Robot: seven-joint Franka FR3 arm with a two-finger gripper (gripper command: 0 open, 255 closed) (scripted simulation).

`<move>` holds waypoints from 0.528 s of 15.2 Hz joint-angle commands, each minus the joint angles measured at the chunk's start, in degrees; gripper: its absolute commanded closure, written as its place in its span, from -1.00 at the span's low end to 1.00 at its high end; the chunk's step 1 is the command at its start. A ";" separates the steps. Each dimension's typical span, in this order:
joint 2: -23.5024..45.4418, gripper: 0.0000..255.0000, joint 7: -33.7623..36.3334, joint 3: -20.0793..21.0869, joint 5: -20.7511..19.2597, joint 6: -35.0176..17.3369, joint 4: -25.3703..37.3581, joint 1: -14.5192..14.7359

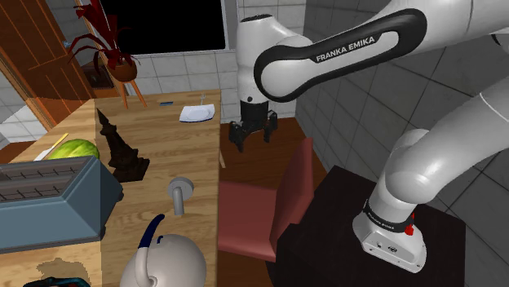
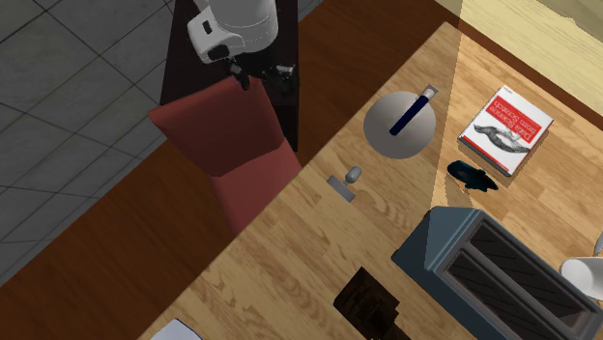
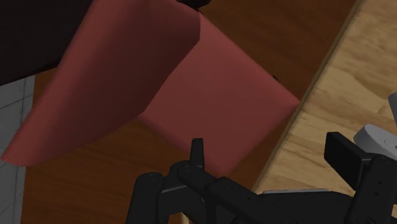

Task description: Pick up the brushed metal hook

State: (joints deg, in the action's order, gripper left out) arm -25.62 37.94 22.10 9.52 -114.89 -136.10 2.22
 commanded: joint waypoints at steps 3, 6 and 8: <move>7.75 -1.00 6.91 4.25 -0.80 -5.59 3.37 -0.66; 14.12 -1.00 12.53 7.15 -2.97 -9.29 6.63 -1.22; 18.65 -1.00 16.60 8.88 -5.21 -11.44 9.21 -1.50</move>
State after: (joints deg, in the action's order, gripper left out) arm -10.01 52.12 29.93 5.75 -124.66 -128.39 0.98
